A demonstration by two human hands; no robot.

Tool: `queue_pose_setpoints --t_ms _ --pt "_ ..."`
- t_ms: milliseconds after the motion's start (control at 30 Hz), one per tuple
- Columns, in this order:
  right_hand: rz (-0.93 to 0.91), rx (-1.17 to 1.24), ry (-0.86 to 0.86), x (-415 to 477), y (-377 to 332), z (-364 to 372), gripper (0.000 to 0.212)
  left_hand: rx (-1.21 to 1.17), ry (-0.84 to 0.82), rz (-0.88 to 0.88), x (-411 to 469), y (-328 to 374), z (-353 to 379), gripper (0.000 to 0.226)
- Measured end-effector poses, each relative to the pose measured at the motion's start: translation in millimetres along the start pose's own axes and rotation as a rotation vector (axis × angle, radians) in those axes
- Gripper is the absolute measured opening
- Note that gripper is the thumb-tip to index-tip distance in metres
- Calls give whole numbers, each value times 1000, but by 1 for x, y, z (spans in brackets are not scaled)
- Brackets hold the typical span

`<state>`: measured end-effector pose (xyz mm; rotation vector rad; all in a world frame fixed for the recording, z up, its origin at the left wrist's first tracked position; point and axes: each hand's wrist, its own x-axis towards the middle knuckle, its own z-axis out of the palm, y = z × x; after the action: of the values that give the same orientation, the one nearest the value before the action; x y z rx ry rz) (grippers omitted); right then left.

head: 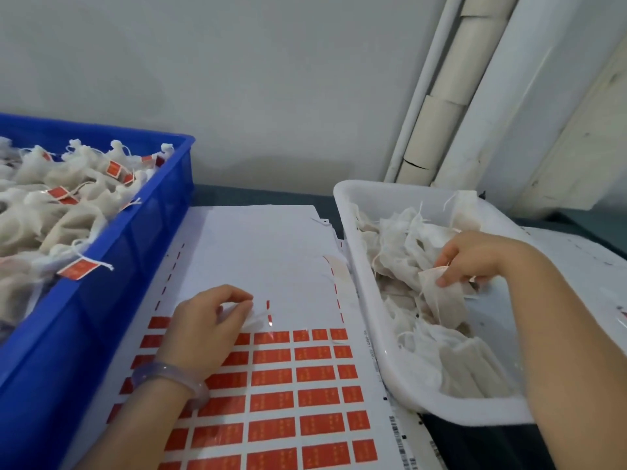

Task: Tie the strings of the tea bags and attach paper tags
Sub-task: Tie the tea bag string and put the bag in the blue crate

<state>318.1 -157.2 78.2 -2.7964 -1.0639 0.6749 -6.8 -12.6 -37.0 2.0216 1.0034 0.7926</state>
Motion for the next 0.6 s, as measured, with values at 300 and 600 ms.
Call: queue_pose_setpoints --t_ms 300,600 --pt "-793 961 120 -86 -66 -20 6 -61 46 38 0 5 -2 14" --pt "-823 570 266 -96 -176 109 9 -621 196 38 -5 18 -17 27"
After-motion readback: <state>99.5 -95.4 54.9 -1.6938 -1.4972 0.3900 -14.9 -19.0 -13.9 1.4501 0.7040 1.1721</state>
